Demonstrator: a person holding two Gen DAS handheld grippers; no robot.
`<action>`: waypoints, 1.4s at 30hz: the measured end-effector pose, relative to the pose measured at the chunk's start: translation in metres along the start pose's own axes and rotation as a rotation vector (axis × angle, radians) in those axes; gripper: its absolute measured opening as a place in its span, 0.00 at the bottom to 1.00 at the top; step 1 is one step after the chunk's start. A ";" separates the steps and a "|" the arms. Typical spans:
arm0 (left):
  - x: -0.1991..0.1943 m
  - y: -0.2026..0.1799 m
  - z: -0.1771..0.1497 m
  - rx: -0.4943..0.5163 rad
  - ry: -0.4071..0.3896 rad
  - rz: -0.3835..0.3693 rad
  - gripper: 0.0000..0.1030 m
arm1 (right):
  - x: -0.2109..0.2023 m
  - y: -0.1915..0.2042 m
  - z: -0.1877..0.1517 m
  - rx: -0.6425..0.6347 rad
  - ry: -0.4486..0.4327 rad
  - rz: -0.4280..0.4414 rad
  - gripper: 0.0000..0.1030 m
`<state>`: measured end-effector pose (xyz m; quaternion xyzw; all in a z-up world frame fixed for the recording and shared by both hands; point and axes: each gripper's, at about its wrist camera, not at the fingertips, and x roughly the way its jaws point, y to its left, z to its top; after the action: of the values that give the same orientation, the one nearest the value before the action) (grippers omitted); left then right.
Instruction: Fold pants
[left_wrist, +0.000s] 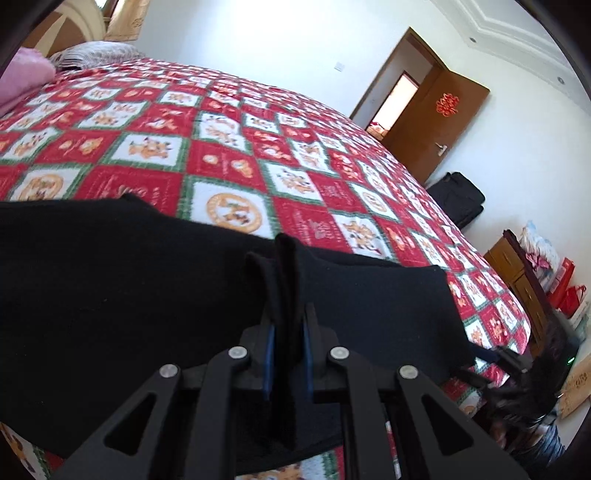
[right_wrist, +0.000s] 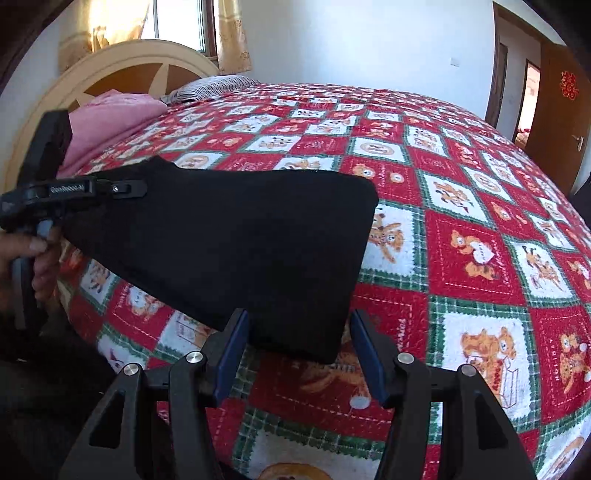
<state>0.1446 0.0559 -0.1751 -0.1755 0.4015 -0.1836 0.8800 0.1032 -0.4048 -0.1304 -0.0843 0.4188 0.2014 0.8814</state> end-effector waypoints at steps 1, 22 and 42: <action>0.003 0.002 0.000 -0.007 0.003 -0.004 0.13 | -0.005 -0.003 0.004 0.017 -0.023 0.012 0.57; -0.012 -0.020 -0.004 0.168 -0.052 0.147 0.51 | 0.034 -0.056 0.073 0.143 -0.028 -0.147 0.45; 0.000 -0.017 -0.016 0.205 -0.022 0.188 0.65 | -0.029 -0.011 0.017 -0.014 -0.072 -0.090 0.49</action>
<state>0.1291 0.0381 -0.1771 -0.0484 0.3858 -0.1384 0.9109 0.1034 -0.4175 -0.0969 -0.1020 0.3814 0.1672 0.9034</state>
